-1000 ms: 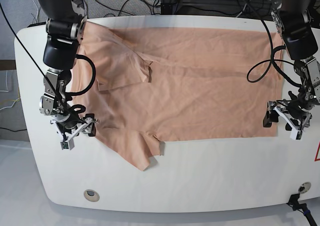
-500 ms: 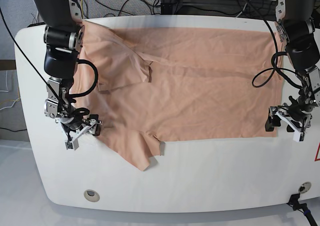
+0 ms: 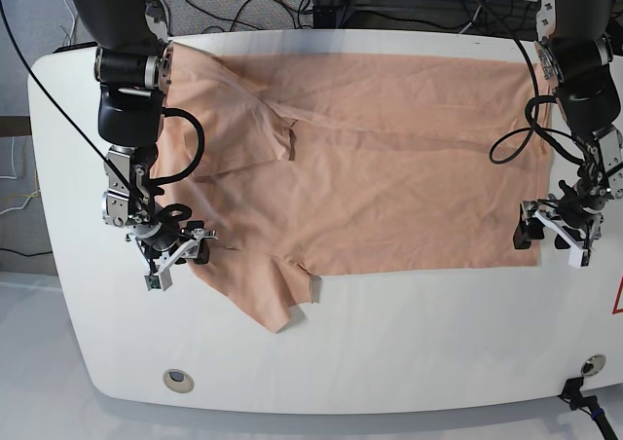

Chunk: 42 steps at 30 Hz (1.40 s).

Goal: Fold the T-shirt properly
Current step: 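Release the edge and move both grippers toward the shirt's hem corners, then close both grippers on the peach shirt's hem corners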

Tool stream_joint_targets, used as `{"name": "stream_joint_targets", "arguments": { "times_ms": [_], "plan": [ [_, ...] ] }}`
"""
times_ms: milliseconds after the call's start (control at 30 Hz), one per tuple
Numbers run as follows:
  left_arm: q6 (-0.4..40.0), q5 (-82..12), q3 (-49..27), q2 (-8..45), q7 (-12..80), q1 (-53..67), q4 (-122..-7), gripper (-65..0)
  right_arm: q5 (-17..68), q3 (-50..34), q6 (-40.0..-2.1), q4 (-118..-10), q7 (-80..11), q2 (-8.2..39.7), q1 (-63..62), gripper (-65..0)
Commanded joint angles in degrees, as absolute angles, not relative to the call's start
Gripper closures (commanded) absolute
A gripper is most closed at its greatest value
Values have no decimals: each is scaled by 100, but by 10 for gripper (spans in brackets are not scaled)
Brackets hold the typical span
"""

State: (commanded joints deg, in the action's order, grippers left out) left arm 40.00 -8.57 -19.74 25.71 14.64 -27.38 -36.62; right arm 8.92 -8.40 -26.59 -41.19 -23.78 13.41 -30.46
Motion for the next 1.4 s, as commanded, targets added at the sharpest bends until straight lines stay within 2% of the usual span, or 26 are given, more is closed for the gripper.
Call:
{"name": "stream_joint_targets", "arguments": {
  "times_ms": [133, 233, 467, 767, 1033, 1100, 1267, 1333, 1400],
  "plan": [
    [4000, -857, -1974, 2571, 1446, -2747, -3591, -571, 892, -840, -2659, -4119, -2378, 1341, -3046, -79],
    [3749, -857, -1974, 2563, 1446, -2747, -3591, -571, 892, -831, -2659, -4119, -2378, 1341, -2976, -44],
    [3319, -857, -1657, 2527, 1437, -3029, -3266, -571, 892, -831, -2659, -4119, -2378, 1341, -2914, -45],
    [3363, -857, -1640, 2299, 1437, -3116, -3143, -571, 892, -831, -2659, -4470, -2369, 1341, -2668, -45],
    [3635, -884, -1640, 2158, 1437, -3134, -3152, -567, 892, -831, -2659, -4470, -2369, 1358, -2659, -45],
    [3635, -884, -1640, 2158, 1437, -3134, -3152, -503, 892, -831, -2659, -4470, -2369, 1358, -2659, -45],
    [3626, -892, -1640, 2158, 1437, -3134, -3152, -258, 892, -831, -2659, -4470, -2369, 1349, -2659, -45],
    [3626, -892, -1640, 2158, 1437, -3134, -3152, -213, 892, -831, -2659, -4470, -2369, 1349, -2659, -45],
    [3626, -892, -1657, 2158, 1437, -3134, -3152, -213, 892, -831, -2659, -4470, -2369, 1349, -2659, -45]
  ]
}}
